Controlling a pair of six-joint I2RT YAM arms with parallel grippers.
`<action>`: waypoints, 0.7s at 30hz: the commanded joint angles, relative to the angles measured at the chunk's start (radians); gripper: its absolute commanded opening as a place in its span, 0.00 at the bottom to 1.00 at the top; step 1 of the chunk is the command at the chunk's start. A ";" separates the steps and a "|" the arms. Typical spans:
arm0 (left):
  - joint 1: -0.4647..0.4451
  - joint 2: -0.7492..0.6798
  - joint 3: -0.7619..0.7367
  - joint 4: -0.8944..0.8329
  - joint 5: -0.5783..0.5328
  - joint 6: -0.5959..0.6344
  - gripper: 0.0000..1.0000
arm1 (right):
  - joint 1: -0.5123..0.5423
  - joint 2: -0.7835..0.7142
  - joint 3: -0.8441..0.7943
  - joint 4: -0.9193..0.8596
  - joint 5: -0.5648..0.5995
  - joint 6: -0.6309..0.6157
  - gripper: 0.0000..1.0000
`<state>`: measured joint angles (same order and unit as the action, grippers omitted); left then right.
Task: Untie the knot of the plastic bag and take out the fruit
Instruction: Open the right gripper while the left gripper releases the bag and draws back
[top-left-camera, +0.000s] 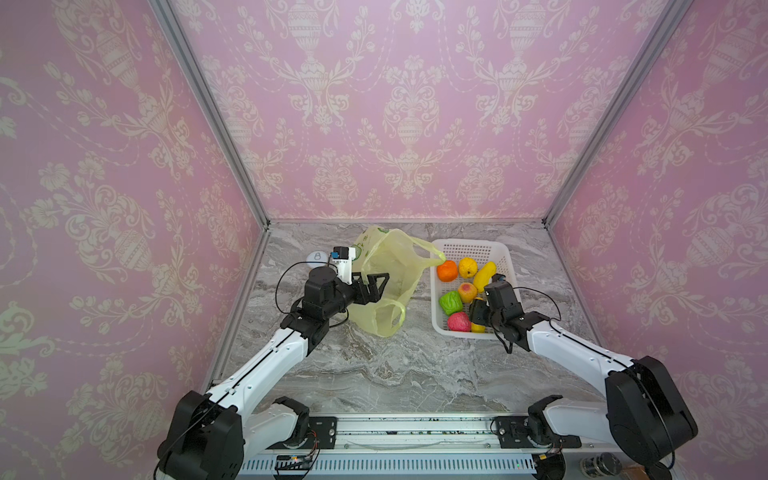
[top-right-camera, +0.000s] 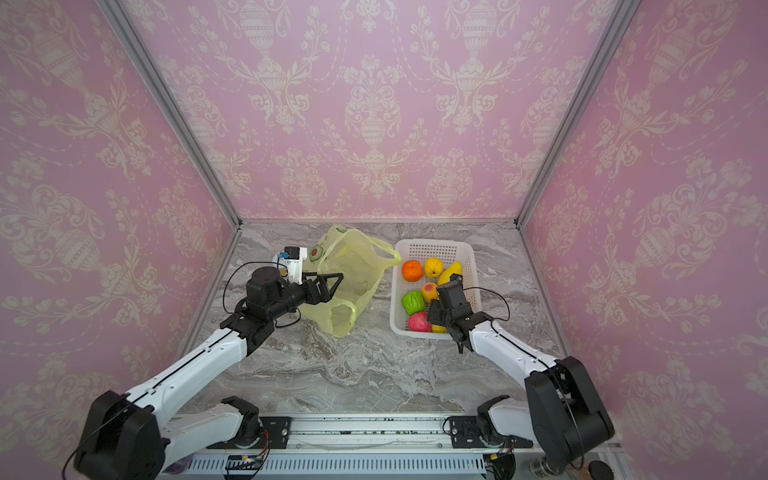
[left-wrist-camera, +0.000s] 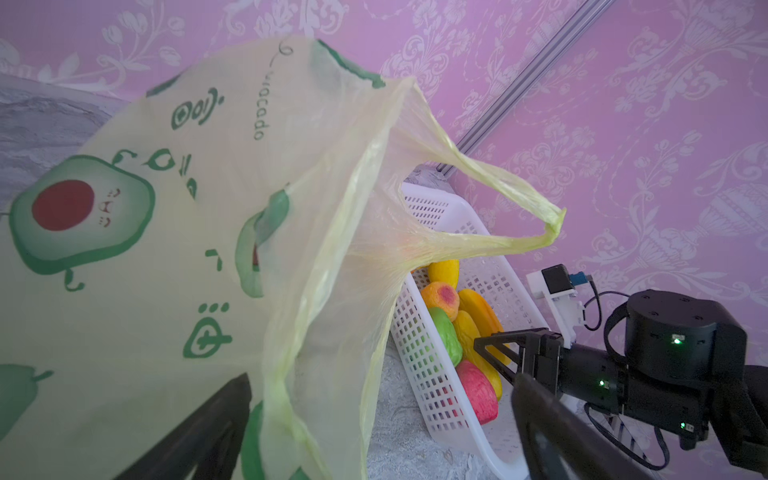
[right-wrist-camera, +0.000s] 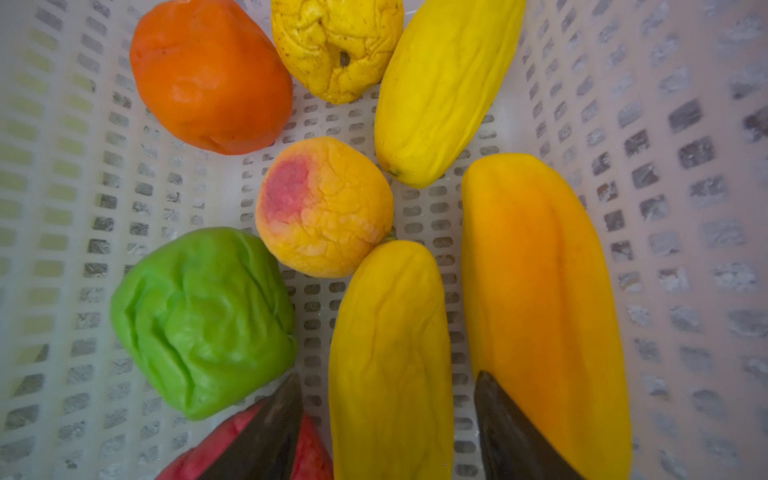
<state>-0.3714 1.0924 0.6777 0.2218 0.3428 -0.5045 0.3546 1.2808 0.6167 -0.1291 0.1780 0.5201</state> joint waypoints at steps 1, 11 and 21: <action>-0.001 -0.089 0.020 -0.055 -0.098 0.058 0.99 | -0.005 -0.023 0.031 -0.009 0.002 -0.002 0.78; 0.030 -0.304 -0.023 -0.191 -0.487 0.115 0.99 | -0.012 -0.312 0.089 -0.163 0.073 -0.001 0.95; 0.213 -0.238 -0.268 0.036 -0.815 0.227 0.99 | -0.353 -0.347 0.174 -0.139 0.138 0.011 1.00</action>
<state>-0.1886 0.8024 0.4637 0.1581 -0.3187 -0.3618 0.0959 0.8833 0.7620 -0.2878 0.3305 0.5251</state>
